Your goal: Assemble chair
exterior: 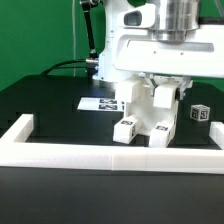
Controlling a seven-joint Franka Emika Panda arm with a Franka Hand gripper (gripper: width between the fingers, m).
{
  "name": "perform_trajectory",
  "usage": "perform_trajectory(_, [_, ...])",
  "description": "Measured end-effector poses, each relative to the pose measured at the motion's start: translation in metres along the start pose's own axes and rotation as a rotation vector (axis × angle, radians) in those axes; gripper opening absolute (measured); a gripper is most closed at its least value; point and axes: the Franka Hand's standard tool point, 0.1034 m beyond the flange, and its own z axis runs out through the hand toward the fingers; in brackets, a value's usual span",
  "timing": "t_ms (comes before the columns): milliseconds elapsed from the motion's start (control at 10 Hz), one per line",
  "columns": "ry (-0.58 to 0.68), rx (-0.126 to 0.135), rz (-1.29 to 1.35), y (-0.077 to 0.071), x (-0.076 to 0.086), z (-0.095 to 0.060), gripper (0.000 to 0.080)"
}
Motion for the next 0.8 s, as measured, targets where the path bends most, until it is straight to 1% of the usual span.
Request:
perform_trajectory(300, [0.043, 0.006, -0.019, 0.0, 0.0081, 0.0013, 0.0291])
perform_trajectory(800, [0.052, 0.007, -0.022, -0.0007, 0.0107, 0.0007, 0.029])
